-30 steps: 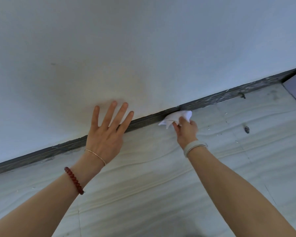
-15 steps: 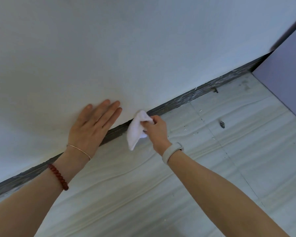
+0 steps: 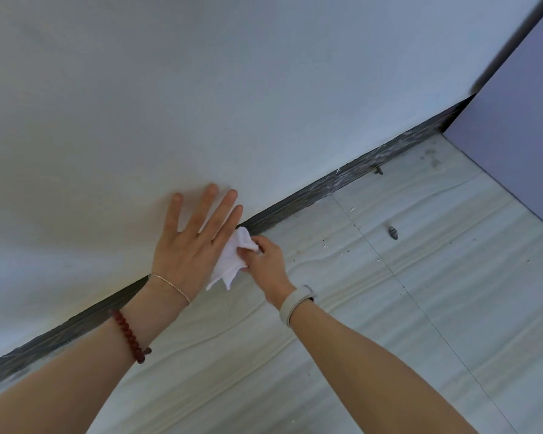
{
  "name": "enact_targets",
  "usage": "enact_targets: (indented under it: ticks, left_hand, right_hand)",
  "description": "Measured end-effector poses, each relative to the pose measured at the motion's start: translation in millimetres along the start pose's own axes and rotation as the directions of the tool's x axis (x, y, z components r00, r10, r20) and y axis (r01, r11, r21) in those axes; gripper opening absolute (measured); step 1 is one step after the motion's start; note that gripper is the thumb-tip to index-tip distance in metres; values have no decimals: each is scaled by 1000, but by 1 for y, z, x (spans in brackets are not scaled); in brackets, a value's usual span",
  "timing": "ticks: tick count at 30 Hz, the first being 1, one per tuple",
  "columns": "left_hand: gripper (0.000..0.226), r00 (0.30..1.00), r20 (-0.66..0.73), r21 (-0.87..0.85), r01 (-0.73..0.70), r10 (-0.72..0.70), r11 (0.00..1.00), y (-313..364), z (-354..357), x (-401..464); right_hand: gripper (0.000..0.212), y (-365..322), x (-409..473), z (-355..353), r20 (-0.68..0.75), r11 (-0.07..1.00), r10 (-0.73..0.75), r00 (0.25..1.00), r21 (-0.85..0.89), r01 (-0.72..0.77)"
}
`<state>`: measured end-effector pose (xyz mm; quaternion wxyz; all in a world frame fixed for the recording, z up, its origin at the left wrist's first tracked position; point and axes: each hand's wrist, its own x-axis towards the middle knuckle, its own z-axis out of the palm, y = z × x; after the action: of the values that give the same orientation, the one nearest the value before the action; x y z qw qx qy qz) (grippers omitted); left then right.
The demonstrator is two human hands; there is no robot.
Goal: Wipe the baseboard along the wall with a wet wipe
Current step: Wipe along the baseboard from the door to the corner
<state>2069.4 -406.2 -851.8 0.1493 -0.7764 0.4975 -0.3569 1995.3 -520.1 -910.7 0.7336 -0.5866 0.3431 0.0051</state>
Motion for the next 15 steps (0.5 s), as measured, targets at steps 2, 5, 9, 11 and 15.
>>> enact_targets:
  ticks: [2, 5, 9, 11, 15]
  left_hand:
    - [41, 998, -59, 4, 4, -3, 1000, -2, 4, 17]
    - [63, 999, -38, 10, -14, 14, 1000, -2, 10, 26]
    - [65, 999, 19, 127, -34, 32, 991, -5, 15, 22]
    - [58, 1000, 1, 134, -21, 22, 991, -5, 15, 23]
    - [52, 1000, 7, 68, -6, 6, 998, -2, 8, 28]
  right_hand:
    - [10, -15, 12, -26, -134, 998, 22, 991, 55, -14]
    - [29, -46, 38, -85, -456, 994, -12, 890, 89, 59]
    - [33, -78, 67, -141, -702, 969, -10, 712, 169, 181]
    - [36, -84, 68, -134, -685, 969, -57, 726, 138, 206]
    - [35, -49, 41, -78, -389, 995, -30, 921, 72, 63]
